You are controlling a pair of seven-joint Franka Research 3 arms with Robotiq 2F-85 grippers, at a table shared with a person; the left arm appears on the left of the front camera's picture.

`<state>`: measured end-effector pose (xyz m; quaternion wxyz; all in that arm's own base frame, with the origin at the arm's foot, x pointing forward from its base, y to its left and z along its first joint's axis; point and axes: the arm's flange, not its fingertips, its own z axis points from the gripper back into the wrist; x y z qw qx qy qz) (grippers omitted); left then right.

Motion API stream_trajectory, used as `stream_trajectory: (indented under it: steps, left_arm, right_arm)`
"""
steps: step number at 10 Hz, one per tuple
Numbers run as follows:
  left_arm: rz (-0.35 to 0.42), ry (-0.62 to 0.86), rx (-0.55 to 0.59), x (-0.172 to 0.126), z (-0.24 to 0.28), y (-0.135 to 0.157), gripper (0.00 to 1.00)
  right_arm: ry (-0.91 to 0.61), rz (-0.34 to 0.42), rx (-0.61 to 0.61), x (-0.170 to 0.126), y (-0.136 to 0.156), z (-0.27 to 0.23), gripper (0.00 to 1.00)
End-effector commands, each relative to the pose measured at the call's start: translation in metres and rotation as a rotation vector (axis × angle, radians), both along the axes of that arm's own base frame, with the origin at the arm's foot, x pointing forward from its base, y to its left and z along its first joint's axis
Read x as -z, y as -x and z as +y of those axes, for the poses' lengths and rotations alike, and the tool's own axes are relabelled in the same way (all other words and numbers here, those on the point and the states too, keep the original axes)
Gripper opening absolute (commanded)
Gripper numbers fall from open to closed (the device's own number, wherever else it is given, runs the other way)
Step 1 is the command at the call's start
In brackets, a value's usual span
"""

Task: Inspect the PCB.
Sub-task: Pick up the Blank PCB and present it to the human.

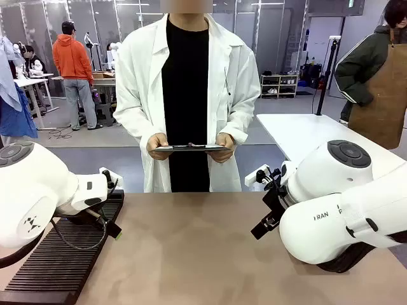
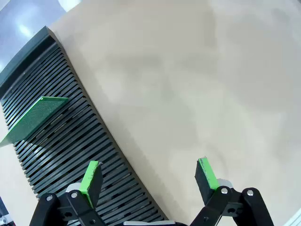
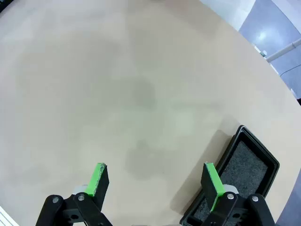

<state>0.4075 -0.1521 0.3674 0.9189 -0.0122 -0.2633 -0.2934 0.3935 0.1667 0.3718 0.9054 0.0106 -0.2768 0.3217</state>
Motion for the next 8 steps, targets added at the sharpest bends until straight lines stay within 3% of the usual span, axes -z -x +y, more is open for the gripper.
stream_trajectory:
  steps: [1,8]
  left_arm:
    - [0.0,0.0,0.0,0.0,-0.0002,0.0001,1.0]
    - [0.0,0.0,0.0,0.0,-0.0002,0.0001,1.0]
  right_arm:
    - [0.0,0.0,0.0,0.0,0.0,0.0,1.0]
    - [0.0,0.0,0.0,0.0,0.0,0.0,1.0]
